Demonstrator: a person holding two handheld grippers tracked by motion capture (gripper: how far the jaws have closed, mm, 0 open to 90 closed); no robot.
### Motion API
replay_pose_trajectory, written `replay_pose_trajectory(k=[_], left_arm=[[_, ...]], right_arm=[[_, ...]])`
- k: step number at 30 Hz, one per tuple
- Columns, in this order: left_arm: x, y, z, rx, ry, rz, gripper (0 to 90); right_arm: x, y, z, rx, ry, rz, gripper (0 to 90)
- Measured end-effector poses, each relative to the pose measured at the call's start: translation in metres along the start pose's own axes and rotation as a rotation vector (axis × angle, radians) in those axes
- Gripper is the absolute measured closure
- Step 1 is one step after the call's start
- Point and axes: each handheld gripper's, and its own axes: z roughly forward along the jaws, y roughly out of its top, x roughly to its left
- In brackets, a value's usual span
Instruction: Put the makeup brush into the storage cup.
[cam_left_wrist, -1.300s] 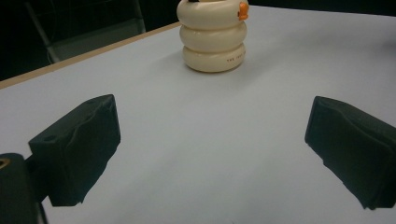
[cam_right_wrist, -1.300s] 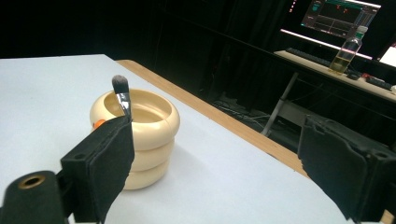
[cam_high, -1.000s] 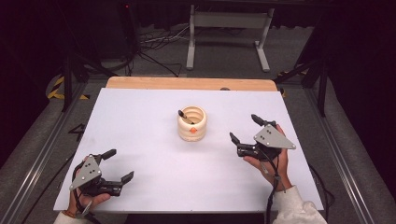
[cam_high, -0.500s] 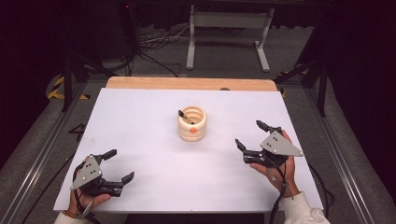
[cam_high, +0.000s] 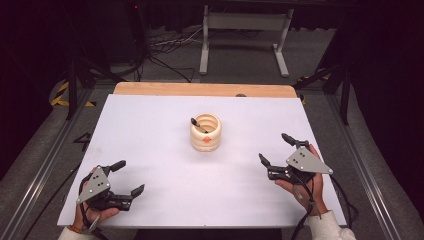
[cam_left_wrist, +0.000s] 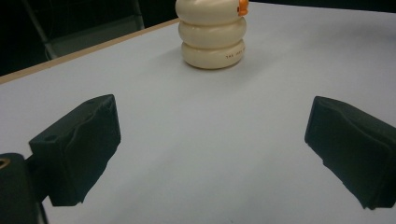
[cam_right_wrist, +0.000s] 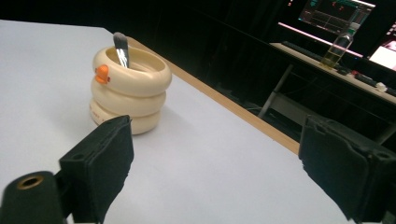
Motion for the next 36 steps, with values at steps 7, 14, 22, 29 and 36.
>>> replay_pose_trajectory(k=[7, 14, 22, 29, 36], left_arm=[[-0.001, 0.0, 0.0, 0.002, -0.003, 0.004, 4.3], [0.0, 0.0, 0.0, 0.002, -0.001, 0.006, 4.3], [-0.001, 0.0, 0.0, 0.003, -0.006, 0.007, 4.3], [-0.001, 0.0, 0.001, 0.004, -0.01, 0.008, 4.3], [-0.001, 0.001, 0.002, 0.005, -0.013, 0.017, 4.3]], right_arm=[[-0.003, -0.008, -0.008, 0.001, 0.002, 0.005, 7.1], [-0.007, -0.016, -0.016, 0.001, -0.002, 0.014, 5.9], [-0.009, -0.028, -0.022, 0.037, -0.019, 0.003, 5.5], [-0.009, -0.04, -0.027, 0.069, -0.025, -0.004, 5.1], [-0.009, -0.053, -0.031, 0.092, -0.041, -0.014, 5.6]])
